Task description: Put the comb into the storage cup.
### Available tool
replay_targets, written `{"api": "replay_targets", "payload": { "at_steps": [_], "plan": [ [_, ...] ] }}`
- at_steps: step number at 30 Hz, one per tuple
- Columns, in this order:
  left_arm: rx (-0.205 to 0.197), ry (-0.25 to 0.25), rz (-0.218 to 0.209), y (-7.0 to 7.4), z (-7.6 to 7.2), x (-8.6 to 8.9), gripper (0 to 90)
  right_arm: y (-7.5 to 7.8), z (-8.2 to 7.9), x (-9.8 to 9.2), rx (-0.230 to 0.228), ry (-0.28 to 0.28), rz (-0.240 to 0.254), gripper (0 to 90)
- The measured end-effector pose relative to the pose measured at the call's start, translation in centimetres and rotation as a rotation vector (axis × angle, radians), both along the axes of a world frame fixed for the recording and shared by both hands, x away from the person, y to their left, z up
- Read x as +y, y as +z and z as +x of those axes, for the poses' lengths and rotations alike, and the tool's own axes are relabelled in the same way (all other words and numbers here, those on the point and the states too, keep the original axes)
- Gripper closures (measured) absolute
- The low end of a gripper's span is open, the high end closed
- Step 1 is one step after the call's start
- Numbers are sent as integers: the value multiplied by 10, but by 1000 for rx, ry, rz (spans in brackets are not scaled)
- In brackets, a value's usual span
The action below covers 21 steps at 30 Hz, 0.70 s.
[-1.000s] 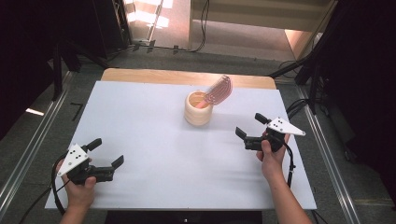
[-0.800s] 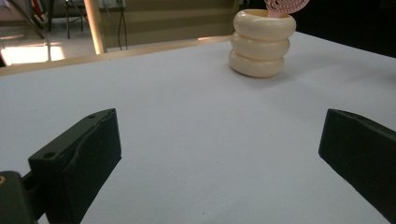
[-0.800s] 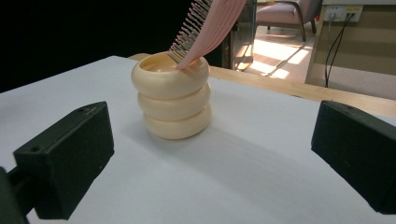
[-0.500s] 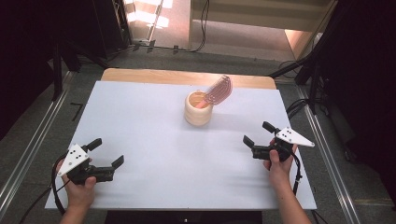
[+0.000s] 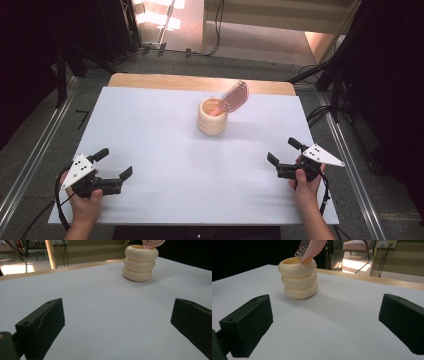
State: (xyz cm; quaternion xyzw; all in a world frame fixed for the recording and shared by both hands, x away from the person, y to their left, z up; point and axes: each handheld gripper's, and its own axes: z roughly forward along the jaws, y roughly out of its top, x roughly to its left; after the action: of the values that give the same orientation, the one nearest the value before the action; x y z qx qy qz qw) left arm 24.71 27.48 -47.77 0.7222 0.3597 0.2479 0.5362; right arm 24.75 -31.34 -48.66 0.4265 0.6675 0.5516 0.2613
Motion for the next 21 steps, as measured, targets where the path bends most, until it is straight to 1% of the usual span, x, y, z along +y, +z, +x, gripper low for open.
{"api": "replay_targets", "payload": {
  "at_steps": [9,12,14,21],
  "plan": [
    [0,-1,2,0,0,0,0,-4,-11,-10,-4,-17,-6,0],
    [1,0,1,0,0,0,0,-5,-15,-14,4,-23,-8,0],
    [2,0,2,0,0,0,0,-6,-17,-16,0,-27,-10,0],
    [1,1,-1,0,0,0,0,-10,-25,-24,9,-33,-16,0]
  ]
}}
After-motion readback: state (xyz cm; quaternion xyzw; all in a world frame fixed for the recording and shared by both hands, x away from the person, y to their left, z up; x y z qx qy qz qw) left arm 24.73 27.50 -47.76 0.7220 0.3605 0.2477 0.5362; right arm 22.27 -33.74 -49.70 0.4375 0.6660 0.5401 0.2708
